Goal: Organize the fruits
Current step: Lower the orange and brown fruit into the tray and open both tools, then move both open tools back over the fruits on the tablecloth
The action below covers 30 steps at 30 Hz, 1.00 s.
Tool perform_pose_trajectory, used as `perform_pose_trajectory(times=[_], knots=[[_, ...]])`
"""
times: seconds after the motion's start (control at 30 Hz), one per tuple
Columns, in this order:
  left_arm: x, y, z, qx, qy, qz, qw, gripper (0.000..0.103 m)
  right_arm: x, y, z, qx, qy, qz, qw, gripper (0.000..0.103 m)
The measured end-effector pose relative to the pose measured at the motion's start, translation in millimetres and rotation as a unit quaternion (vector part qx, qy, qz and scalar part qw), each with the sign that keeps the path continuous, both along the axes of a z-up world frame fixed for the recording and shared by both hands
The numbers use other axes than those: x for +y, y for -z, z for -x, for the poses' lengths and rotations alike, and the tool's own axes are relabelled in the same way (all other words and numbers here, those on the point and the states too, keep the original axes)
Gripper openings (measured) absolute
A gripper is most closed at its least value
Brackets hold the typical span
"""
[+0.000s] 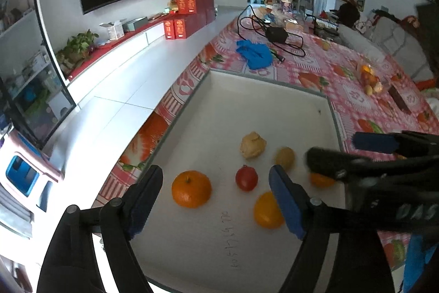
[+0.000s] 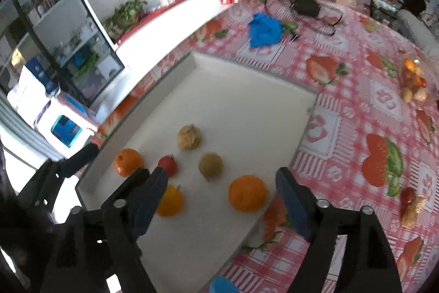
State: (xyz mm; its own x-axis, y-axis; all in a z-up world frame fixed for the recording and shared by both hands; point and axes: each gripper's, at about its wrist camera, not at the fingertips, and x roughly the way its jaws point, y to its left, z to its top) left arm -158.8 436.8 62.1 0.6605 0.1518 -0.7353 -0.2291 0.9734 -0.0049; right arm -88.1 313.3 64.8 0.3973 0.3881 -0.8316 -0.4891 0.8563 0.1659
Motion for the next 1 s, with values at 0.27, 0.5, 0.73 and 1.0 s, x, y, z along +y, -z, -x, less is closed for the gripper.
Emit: perform_pose_trajectory(times=[0.27,0.5,0.73,1.0], knots=[[27,-51,20,-0.097,-0.088,0.075,0.9885,0.089,-43,-23,7,-0.063,0.071,0.022,0.995,0.083],[25,-112,41,-0.200,-0.155,0.095,0.9629,0.103,-77,-21,22,-0.069,0.101,0.012,0.992,0.083],[-17,-122,27,-0.173,-0.068,0.032,0.9821,0.103,-125,-14,27,-0.051,0.133,-0.003,0.990,0.083],[-89,-79,-5,-0.049,0.060,-0.003,0.9970,0.103,-213,8,23,-0.025,0.221,-0.006,0.975,0.103]])
